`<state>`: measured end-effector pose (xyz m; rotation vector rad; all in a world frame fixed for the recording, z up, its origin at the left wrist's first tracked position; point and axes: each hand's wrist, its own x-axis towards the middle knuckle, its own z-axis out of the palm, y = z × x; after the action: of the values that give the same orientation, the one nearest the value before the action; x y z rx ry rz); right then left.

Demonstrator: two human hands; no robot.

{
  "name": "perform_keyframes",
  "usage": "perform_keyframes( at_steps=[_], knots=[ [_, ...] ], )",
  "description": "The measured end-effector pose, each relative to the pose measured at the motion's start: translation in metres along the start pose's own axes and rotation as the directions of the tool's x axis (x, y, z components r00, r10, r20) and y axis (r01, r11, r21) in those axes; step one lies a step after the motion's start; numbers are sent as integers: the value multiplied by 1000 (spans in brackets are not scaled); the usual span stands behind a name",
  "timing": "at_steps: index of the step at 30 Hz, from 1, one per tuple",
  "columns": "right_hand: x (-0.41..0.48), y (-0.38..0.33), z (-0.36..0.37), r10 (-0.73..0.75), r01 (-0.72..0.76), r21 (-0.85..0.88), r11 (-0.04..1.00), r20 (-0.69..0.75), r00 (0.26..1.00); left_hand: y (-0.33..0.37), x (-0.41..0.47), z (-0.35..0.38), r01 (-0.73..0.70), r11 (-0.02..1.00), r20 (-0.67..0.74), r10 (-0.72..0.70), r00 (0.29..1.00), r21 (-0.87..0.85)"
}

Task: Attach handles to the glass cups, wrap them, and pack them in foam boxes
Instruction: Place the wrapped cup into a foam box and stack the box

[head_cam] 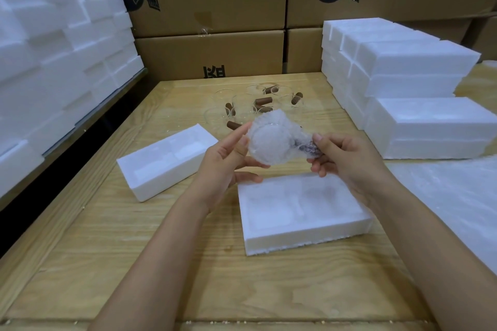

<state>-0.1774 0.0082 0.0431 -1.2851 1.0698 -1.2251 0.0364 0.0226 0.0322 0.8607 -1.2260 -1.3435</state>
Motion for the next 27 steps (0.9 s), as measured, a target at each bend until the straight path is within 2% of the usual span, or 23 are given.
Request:
perform_keyframes(
  at_steps=[11,16,21,27],
  knots=[
    [-4,-3,-3,-117,102,209,973,58,991,7,-3,-4,-68,976,61,82,995,-205],
    [-5,-2,-4,-127,90,264,960,124,984,3,-2,-7,-103,972,7,107,994,-212],
    [-5,-1,-6,-149,111,221,969,161,976,2,-2,-9,-164,966,66,180,981,-202],
    [-2,0,-10,-131,93,264,960,130,983,3,-2,-11,-116,981,98,132,986,-154]
  ],
)
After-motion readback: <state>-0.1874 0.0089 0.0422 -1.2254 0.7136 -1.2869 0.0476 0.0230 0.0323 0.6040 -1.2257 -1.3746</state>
